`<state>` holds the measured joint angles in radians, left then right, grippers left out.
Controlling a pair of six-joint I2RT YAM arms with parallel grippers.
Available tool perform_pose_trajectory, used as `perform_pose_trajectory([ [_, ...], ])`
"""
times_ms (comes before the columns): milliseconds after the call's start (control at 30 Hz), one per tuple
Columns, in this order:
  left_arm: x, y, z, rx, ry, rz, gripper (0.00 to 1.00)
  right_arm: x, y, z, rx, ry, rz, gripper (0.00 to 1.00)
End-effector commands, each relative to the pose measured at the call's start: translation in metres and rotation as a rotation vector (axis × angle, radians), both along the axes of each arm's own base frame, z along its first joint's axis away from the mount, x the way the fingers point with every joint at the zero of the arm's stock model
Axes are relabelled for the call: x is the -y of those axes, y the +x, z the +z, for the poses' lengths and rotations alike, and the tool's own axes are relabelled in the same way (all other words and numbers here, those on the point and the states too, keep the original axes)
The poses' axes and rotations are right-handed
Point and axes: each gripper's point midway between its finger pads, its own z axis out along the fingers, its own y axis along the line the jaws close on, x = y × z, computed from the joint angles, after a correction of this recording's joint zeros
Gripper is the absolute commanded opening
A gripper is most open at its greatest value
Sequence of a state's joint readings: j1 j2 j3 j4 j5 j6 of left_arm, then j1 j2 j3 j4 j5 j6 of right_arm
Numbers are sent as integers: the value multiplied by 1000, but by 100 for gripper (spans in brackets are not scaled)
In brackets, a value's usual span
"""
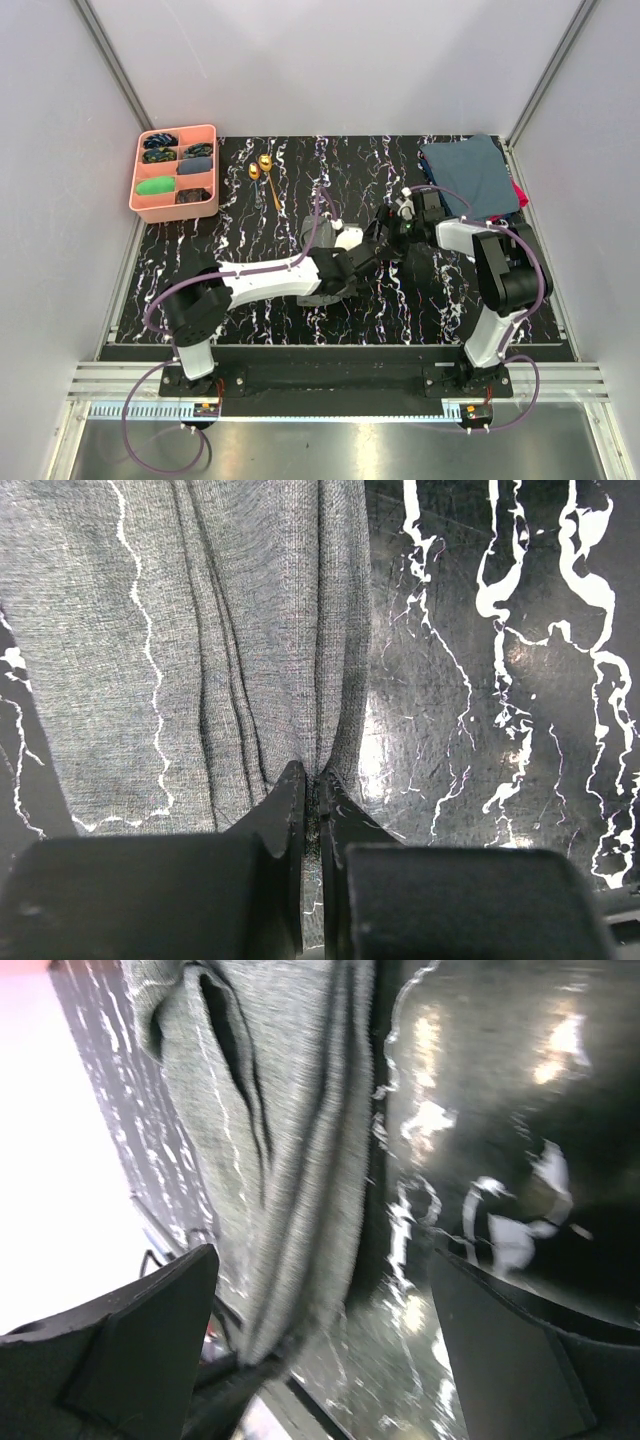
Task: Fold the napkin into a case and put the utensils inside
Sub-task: Stuff the top corner of the smaller-rectangle-folded napkin into the folded napkin.
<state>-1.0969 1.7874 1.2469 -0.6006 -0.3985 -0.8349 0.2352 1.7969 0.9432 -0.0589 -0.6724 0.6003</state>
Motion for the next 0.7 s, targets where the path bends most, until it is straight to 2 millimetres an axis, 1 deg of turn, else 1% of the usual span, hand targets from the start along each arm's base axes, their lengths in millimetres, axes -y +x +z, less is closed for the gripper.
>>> perform_pose_trajectory([
  [0, 18, 1, 18, -6, -119, -31, 0, -23, 15, 13, 31, 103, -23, 93],
  [33, 18, 1, 19, -4, -123, -33, 0, -27, 13, 13, 23, 123, -16, 93],
  [100, 18, 1, 22, -6, -130, -36, 0, -33, 13, 7, 2, 131, -9, 90],
  [167, 18, 1, 26, 1, -137, -43, 0, -38, 7, 2, -20, 137, -3, 89],
  [233, 17, 3, 28, 3, -138, -45, 0, -39, 3, 1, -18, 141, -13, 87],
  [267, 17, 4, 28, 2, -140, -45, 0, -39, -2, -2, -28, 139, -19, 87],
  [467, 17, 4, 30, -4, -149, -53, 0, -40, -16, -9, -47, 126, -14, 86],
  [600, 18, 3, 33, -9, -159, -62, 0, -41, -18, -12, -43, 133, -14, 86],
  [667, 19, 2, 34, -13, -166, -63, 0, -43, -12, -14, -35, 130, -8, 85],
])
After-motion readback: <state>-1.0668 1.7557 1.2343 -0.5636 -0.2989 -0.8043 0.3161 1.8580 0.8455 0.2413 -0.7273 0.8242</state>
